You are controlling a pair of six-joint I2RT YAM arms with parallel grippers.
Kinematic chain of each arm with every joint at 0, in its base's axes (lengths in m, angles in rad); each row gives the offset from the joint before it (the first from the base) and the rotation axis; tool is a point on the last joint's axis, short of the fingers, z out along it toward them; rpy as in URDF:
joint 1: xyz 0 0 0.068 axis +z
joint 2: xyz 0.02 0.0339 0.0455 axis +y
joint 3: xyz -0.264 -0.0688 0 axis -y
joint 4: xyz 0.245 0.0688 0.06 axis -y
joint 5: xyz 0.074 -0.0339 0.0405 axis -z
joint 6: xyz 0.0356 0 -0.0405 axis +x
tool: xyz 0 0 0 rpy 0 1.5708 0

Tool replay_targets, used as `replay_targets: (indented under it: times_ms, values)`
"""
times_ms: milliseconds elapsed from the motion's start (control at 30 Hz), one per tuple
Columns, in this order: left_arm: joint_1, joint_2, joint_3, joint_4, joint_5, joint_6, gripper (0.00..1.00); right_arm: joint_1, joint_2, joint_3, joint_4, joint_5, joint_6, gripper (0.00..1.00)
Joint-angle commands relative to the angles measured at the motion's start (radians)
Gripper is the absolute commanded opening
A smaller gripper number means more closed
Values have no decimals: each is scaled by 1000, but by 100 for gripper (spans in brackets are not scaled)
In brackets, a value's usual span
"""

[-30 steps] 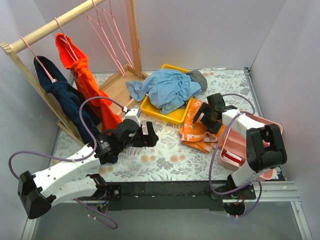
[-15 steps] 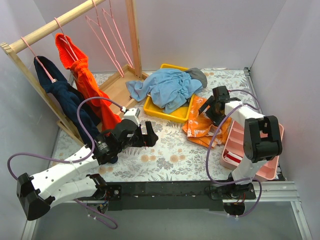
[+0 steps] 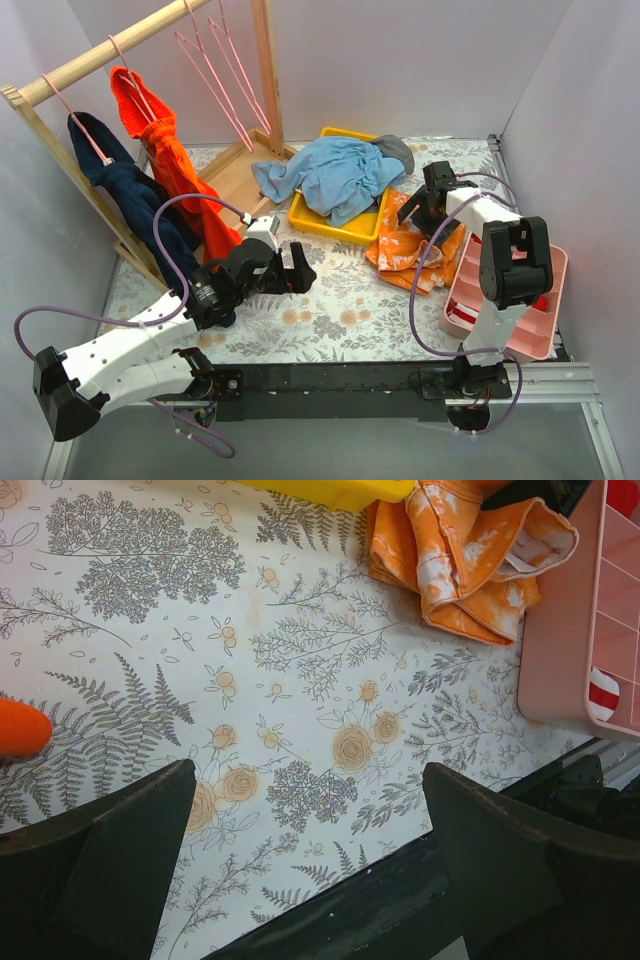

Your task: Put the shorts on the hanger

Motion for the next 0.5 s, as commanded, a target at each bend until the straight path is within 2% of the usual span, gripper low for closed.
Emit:
replay_targets:
  times_ms: [0,100,200,400,467]
  values:
    - [-1,-14,27,-4,1,11,98,-8,63,76,120,103,-33,99]
    - [-1,-14,26,-4,1,12,98,8,6,129,64,120,-72,99]
    - [-1,-9,20,-1,1,12,98,63,-101,77,68,169,-82,99]
    - [-1,-9,8,6,9,8,98,204,-337,-191,116,214,-49,99]
    - [-1,-20,0,6,9,6,98,291,-383,-262,151,222,-21,99]
